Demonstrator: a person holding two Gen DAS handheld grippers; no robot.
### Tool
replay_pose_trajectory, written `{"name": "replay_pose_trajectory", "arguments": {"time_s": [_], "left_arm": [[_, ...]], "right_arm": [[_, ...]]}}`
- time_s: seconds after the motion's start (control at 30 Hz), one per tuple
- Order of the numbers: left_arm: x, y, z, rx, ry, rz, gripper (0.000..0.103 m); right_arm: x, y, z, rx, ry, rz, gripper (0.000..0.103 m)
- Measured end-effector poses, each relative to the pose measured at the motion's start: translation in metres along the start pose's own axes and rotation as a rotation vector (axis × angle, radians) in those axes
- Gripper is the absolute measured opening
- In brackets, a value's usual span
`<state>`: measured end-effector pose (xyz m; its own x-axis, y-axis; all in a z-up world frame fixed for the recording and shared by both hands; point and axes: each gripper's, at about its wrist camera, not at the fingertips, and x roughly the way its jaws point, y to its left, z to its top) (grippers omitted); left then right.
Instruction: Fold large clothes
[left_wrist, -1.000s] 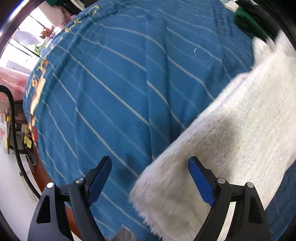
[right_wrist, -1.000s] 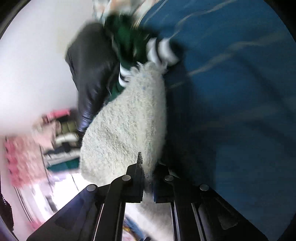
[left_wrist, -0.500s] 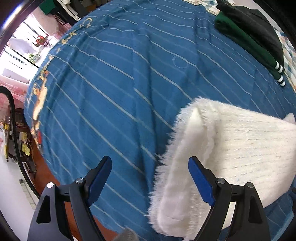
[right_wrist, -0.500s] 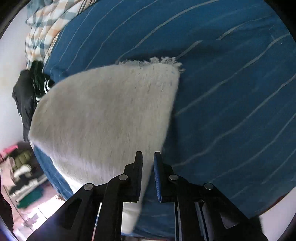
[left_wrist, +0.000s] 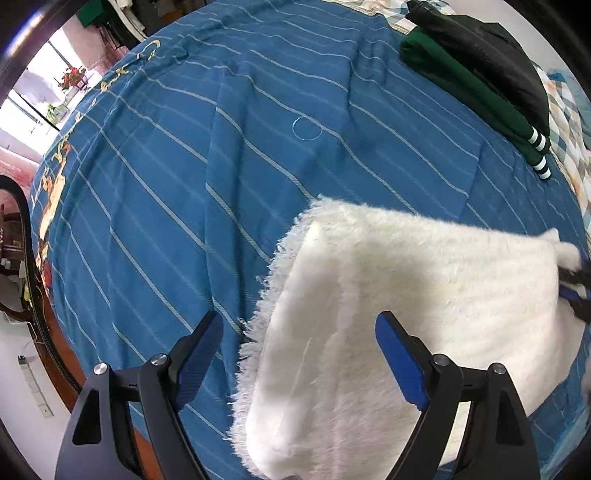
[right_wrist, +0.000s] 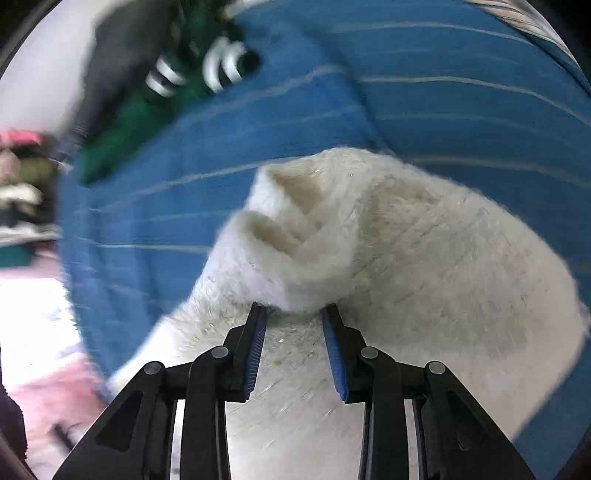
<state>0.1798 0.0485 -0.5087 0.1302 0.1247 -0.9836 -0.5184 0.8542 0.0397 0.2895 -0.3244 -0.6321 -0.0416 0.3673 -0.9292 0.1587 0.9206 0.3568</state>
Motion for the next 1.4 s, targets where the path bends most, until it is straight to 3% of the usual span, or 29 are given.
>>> {"name": "replay_pose_trajectory", "arguments": {"time_s": [0.13, 0.2, 0.23, 0.27, 0.3, 0.4, 0.47, 0.5, 0.53, 0.57, 0.6, 0.67, 0.73, 0.83, 0.93, 1.03, 1.13, 1.2, 1.3, 1.37, 1.4], "left_arm": [[0.000, -0.002, -0.002, -0.008, 0.003, -0.031, 0.085], [0.001, -0.004, -0.003, -0.016, 0.008, -0.045, 0.085], [0.003, -0.005, -0.003, -0.021, 0.009, -0.047, 0.085], [0.007, -0.006, -0.002, -0.026, 0.012, -0.045, 0.085], [0.010, -0.007, -0.001, -0.031, 0.011, -0.043, 0.085], [0.019, -0.008, 0.002, -0.042, 0.009, -0.020, 0.085], [0.022, -0.008, 0.004, -0.042, 0.002, 0.000, 0.085], [0.023, -0.007, 0.004, -0.040, 0.001, 0.008, 0.085], [0.024, -0.006, 0.006, -0.039, 0.000, 0.011, 0.085], [0.024, -0.006, 0.007, -0.039, 0.001, 0.011, 0.085], [0.024, -0.004, 0.007, -0.039, 0.001, 0.011, 0.085], [0.024, -0.003, 0.008, -0.035, -0.001, 0.014, 0.085], [0.021, -0.003, 0.007, -0.026, -0.010, 0.025, 0.085], [0.019, -0.002, 0.007, -0.018, -0.015, 0.037, 0.085], [0.017, -0.004, 0.006, -0.008, -0.013, 0.051, 0.085], [0.005, -0.009, 0.005, 0.014, -0.026, 0.081, 0.085], [-0.015, -0.024, 0.001, 0.048, -0.061, 0.088, 0.085], [-0.028, -0.042, 0.000, 0.075, -0.079, 0.071, 0.085], [-0.040, -0.091, -0.002, 0.138, -0.092, -0.021, 0.085], [-0.035, -0.129, -0.003, 0.172, -0.080, -0.085, 0.085], [-0.032, -0.142, -0.003, 0.183, -0.072, -0.106, 0.085]], "right_arm": [[-0.025, 0.014, 0.015, -0.046, 0.053, 0.008, 0.037], [-0.062, 0.021, 0.012, -0.085, 0.008, 0.079, 0.046], [-0.078, 0.029, 0.012, -0.112, -0.021, 0.084, 0.058], [-0.090, 0.036, 0.014, -0.145, -0.052, 0.064, 0.071], [-0.102, 0.040, 0.014, -0.186, -0.085, 0.032, 0.075], [-0.101, 0.066, 0.036, -0.345, -0.133, -0.083, 0.079], [-0.074, 0.082, 0.054, -0.433, -0.083, -0.140, 0.079], [-0.052, 0.085, 0.060, -0.473, -0.015, -0.165, 0.079], [-0.040, 0.081, 0.063, -0.486, 0.032, -0.167, 0.076], [-0.024, 0.080, 0.066, -0.502, 0.087, -0.151, 0.044], [-0.016, 0.080, 0.066, -0.514, 0.089, -0.149, 0.026], [-0.017, 0.085, 0.067, -0.516, 0.049, -0.167, 0.010], [-0.044, 0.088, 0.067, -0.501, -0.055, -0.150, 0.007], [-0.060, 0.081, 0.076, -0.426, -0.144, -0.140, 0.005], [-0.034, 0.073, 0.088, -0.380, -0.120, -0.164, 0.004], [-0.007, 0.070, 0.093, -0.382, -0.033, -0.171, 0.006], [-0.034, 0.048, 0.101, -0.257, -0.034, -0.043, 0.015], [-0.085, 0.019, 0.093, -0.170, -0.130, -0.002, 0.026], [-0.134, -0.024, 0.065, -0.087, -0.220, 0.010, 0.050], [-0.157, -0.067, 0.032, 0.000, -0.295, 0.031, 0.081], [-0.162, -0.094, 0.013, 0.047, -0.324, 0.038, 0.082]]}}
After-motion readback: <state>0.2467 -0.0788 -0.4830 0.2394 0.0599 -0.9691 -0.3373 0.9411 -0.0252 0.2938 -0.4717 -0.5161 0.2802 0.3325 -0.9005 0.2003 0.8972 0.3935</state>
